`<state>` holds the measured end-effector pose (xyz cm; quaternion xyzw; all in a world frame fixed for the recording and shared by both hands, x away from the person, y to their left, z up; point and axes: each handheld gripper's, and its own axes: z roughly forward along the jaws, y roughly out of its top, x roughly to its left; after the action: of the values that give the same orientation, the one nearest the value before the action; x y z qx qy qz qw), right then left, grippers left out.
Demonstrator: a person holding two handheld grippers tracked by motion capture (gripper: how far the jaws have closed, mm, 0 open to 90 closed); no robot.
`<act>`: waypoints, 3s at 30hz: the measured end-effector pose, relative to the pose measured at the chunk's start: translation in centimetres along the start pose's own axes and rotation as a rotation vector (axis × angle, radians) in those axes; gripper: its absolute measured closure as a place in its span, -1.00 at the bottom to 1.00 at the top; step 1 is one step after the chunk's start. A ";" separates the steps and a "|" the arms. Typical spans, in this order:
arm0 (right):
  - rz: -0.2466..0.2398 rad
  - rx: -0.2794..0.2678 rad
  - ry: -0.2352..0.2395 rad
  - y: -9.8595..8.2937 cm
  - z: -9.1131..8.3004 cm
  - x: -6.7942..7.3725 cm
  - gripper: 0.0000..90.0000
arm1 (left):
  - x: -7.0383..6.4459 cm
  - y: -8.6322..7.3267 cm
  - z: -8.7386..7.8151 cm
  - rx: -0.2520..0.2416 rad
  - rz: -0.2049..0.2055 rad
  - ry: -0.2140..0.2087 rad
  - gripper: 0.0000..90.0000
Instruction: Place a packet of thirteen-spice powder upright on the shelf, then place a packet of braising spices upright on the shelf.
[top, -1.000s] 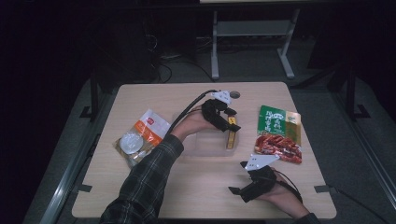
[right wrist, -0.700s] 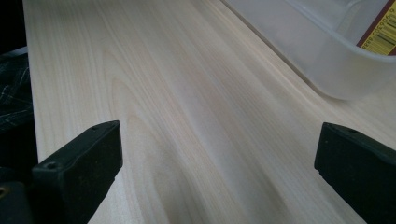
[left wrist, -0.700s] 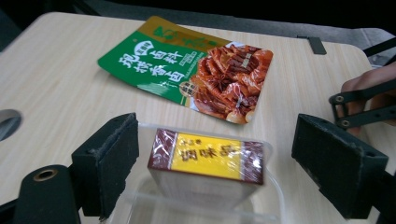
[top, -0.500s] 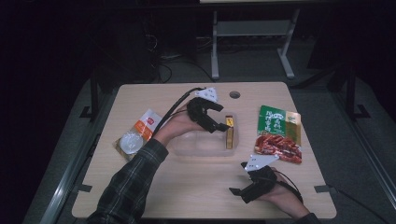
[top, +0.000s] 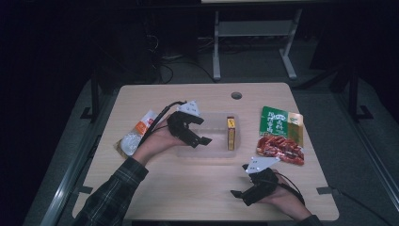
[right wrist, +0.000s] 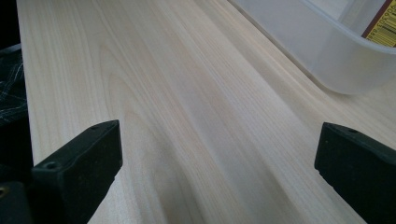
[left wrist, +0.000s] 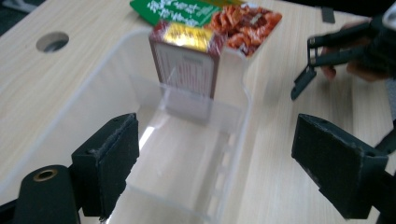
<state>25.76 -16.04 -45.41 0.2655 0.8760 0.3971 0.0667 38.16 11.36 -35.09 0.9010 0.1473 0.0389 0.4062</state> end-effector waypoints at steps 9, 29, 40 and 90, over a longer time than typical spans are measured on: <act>0.003 0.008 -0.002 0.0 0.1 0.0 -0.99 | -2.9 -3.8 -1.4 0.003 -0.019 0.024 -0.67; 0.006 0.012 -0.031 0.1 -0.4 -0.6 -0.99 | -7.2 -12.5 -4.1 -0.056 -0.112 0.131 -0.64; 0.042 0.002 -0.149 0.8 -2.3 -3.8 -0.64 | -7.4 -15.3 -4.7 -0.049 -0.180 0.148 -0.68; 0.246 0.151 -0.327 -3.5 -5.1 -15.0 1.00 | -7.5 -15.7 -3.8 0.005 -0.179 0.113 -0.65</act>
<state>35.35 -29.08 -45.94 0.4358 0.8416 0.2871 0.1389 26.65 21.66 -43.84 0.8815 0.2499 0.0529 0.3970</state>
